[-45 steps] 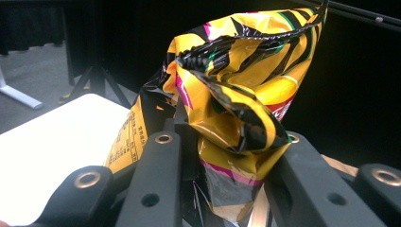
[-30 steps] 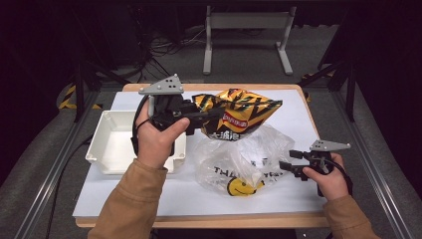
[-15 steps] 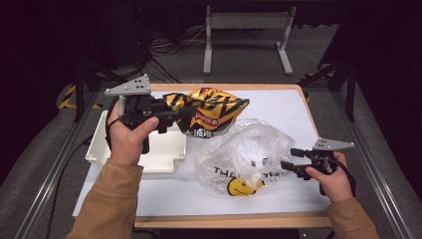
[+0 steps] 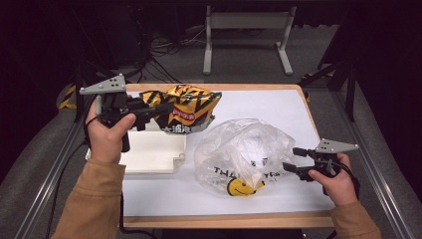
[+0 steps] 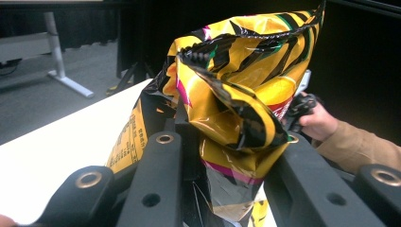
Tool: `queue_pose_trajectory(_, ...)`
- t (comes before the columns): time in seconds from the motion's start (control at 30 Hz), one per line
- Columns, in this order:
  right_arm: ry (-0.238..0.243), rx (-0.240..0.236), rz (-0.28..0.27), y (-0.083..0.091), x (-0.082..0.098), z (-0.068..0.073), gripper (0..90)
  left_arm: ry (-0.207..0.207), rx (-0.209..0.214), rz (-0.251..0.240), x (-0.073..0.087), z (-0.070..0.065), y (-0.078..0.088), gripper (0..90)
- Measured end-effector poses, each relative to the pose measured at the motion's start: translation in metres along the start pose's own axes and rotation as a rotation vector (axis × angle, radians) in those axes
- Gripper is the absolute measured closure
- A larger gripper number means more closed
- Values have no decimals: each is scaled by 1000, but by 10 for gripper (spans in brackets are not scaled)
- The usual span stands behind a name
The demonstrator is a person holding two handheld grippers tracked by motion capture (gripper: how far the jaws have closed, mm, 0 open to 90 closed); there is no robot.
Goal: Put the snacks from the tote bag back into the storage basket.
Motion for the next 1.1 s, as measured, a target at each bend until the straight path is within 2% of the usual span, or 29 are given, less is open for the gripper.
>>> queue_pose_trajectory(0.17, 29, 7, -7, 3, -2, 4, 235, 13, -24, 8, 7, 13, 10, 743)
queue_pose_trajectory(0.3, 32, 12, -8, 3, -2, 5, 234, 26, -43, 7, 10, 23, 18, 743)
queue_pose_trajectory(0.53, 30, 25, -16, 6, -2, 4, 234, 19, -71, 20, 15, 35, 30, 743)
queue_pose_trajectory(0.73, 29, 45, -39, 12, -4, 4, 230, 30, -93, 23, 21, 47, 40, 743)
queue_pose_trajectory(0.87, 63, 50, -50, 16, -7, 6, 207, 36, -109, 35, 27, 54, 44, 744)
queue_pose_trajectory(1.1, 116, 59, -61, 18, -14, 13, 191, 60, -107, 46, 40, 68, 44, 744)
Point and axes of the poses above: each handheld gripper's, and its own axes: y roughly backward along the jaws, x roughly out of its underside, z roughly to its left, the point moved 8 cm from there along -y, roughly forward along the jaws, and after that the axes turned 3 degrees about -x, right-handed, at the moved point
